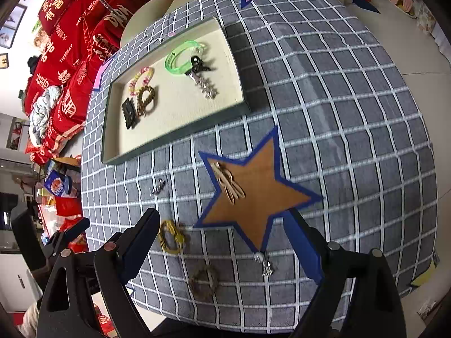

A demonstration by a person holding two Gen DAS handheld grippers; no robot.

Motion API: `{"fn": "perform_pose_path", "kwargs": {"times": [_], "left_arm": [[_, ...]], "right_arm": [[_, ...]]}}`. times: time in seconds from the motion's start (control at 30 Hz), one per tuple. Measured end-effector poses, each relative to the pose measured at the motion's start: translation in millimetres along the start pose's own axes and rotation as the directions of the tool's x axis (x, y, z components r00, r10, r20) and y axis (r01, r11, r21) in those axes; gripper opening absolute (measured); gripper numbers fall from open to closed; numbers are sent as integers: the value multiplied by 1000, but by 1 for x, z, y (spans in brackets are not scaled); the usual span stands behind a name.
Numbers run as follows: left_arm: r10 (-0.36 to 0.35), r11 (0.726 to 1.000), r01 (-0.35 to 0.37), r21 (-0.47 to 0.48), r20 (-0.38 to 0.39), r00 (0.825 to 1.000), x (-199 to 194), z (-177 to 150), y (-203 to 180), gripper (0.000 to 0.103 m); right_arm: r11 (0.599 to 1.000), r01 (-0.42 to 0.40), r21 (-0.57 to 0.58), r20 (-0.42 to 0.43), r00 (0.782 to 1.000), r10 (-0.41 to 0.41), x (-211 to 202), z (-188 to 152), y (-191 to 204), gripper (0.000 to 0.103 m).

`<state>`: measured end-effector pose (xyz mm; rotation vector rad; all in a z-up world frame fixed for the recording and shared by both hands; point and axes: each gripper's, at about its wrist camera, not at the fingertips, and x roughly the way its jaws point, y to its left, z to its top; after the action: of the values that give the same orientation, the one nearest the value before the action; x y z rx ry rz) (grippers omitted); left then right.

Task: Organize jewelry
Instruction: 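Move both grippers back toward the yellow sunflower hair tie and star mat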

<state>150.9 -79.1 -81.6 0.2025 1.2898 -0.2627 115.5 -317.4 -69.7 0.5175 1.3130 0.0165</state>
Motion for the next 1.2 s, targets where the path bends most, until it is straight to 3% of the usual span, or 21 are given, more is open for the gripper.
{"fn": "perform_pose_path", "kwargs": {"times": [0.23, 0.43, 0.67, 1.2], "left_arm": [[-36, 999, 36, -1, -60, 998, 13, -18, -4, 103], [-62, 998, 61, -14, -88, 994, 22, -24, -8, 103], [-78, 997, 78, -6, -115, 990, 37, -22, -18, 103], [-75, 995, 81, 51, -115, 991, 66, -11, -29, 103]], "right_arm": [[998, 46, -30, -25, 999, -47, 4, -30, -6, 91], [994, 111, -18, -133, 985, -112, 19, -54, -25, 91], [984, 176, -18, -168, 970, -176, 29, -76, -40, 91], [970, 235, -65, -149, 959, -242, 54, -90, -25, 91]]}}
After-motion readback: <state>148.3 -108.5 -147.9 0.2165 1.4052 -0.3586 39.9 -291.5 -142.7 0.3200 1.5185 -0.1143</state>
